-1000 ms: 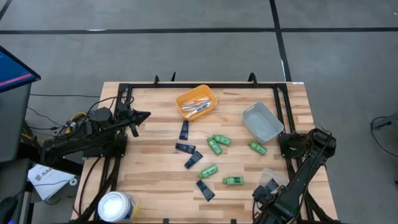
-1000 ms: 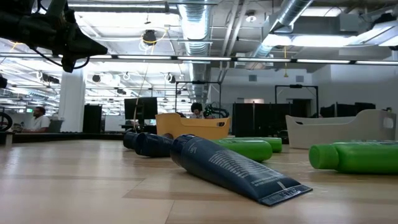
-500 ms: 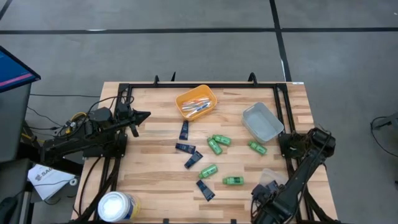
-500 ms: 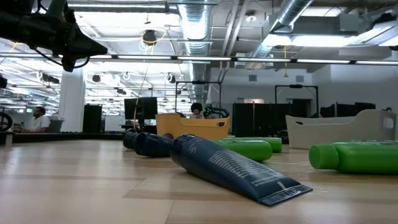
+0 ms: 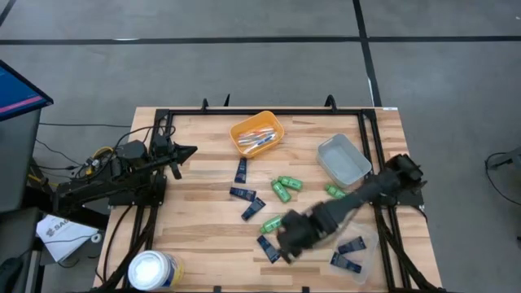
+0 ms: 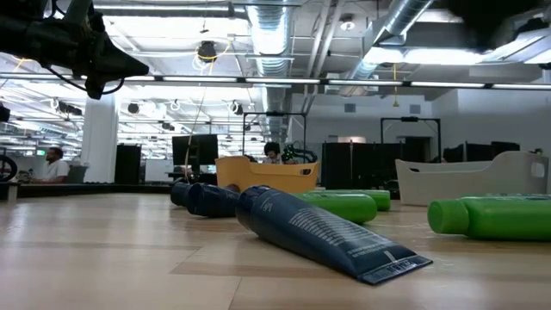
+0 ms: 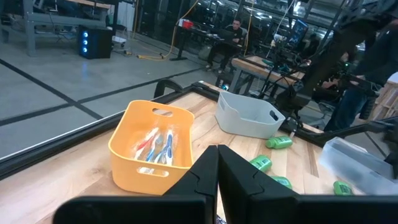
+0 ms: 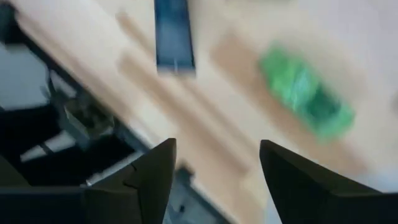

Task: Pick & Place Travel size toiletries
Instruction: Put the dark blue shave cream into the transparent bin

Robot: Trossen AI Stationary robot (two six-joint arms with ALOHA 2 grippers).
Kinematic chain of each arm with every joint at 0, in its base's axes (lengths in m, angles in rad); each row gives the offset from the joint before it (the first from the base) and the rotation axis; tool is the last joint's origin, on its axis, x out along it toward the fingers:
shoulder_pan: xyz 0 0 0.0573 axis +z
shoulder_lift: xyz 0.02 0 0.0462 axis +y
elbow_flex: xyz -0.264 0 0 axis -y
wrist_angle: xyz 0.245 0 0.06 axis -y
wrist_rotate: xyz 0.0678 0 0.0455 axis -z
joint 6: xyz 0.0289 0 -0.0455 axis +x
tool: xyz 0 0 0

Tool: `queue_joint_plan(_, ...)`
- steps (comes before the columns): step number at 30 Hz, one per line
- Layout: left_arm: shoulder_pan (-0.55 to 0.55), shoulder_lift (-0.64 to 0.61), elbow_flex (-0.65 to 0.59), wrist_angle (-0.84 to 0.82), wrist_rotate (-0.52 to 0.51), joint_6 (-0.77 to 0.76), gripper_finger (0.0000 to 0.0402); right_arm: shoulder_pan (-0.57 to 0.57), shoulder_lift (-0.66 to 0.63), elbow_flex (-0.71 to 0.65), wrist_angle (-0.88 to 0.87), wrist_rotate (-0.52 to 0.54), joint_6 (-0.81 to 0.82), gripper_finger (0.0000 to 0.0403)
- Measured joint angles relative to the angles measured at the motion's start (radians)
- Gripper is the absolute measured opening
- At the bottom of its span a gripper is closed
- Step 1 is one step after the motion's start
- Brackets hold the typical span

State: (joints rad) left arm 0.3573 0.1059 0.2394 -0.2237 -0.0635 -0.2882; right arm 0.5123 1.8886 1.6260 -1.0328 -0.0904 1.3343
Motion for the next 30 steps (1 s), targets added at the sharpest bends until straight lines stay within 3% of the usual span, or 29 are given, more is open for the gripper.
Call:
queue_joint_plan(8, 0.0, 0.001, 0.0, -0.001, 0.0, 0.0, 0.0002, -0.106, 0.122, 0.026, 0.171, -0.01, -0.159, 0.0219)
queue_joint_plan(23, 0.0, 0.025, 0.001, -0.005, -0.003, -0.001, 0.0002, -0.114, 0.494, 0.518, -0.121, 0.039, -0.323, 0.021)
queue_joint_plan(30, 0.0, 0.028, 0.001, -0.003, 0.0, -0.002, 0.0002, -0.112, 0.601, 0.645, -0.202, 0.04, -0.323, 0.022)
